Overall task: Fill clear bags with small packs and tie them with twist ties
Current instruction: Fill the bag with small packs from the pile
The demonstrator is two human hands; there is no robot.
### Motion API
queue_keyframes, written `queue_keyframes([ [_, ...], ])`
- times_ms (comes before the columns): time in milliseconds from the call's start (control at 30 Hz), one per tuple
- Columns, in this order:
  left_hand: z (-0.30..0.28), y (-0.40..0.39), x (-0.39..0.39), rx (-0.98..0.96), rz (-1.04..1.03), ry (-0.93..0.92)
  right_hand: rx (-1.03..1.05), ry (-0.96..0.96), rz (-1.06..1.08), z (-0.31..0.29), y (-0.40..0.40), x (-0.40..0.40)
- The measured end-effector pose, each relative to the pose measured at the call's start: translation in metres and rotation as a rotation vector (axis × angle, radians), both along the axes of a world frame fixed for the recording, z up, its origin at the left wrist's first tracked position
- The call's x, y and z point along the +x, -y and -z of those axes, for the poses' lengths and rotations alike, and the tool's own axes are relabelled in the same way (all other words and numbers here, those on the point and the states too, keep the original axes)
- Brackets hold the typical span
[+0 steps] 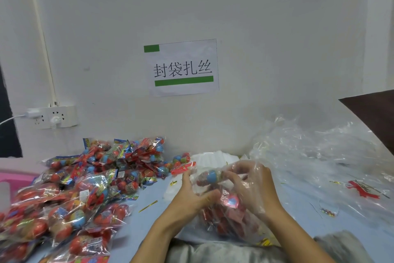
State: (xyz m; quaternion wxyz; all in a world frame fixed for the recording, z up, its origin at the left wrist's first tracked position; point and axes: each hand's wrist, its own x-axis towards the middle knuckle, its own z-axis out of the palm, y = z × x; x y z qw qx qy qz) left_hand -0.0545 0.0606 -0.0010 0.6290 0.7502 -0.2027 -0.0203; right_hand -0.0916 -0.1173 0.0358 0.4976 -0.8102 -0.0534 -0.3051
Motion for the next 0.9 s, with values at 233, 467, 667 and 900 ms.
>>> queue_keyframes([
  [233,-0.002,-0.001,-0.001,-0.028,-0.046,0.043,0.065,-0.017,-0.117,0.002,0.005,0.002],
  [467,-0.006,0.001,-0.001,-0.080,-0.233,0.210,-0.011,-0.051,-0.163,0.004,0.007,0.004],
  [667,-0.016,0.003,-0.008,0.054,-0.216,0.291,-0.127,0.005,-0.172,0.006,0.004,0.006],
  [900,-0.025,0.008,-0.009,-0.039,-0.412,0.386,-0.239,0.160,-0.206,0.014,0.000,0.009],
])
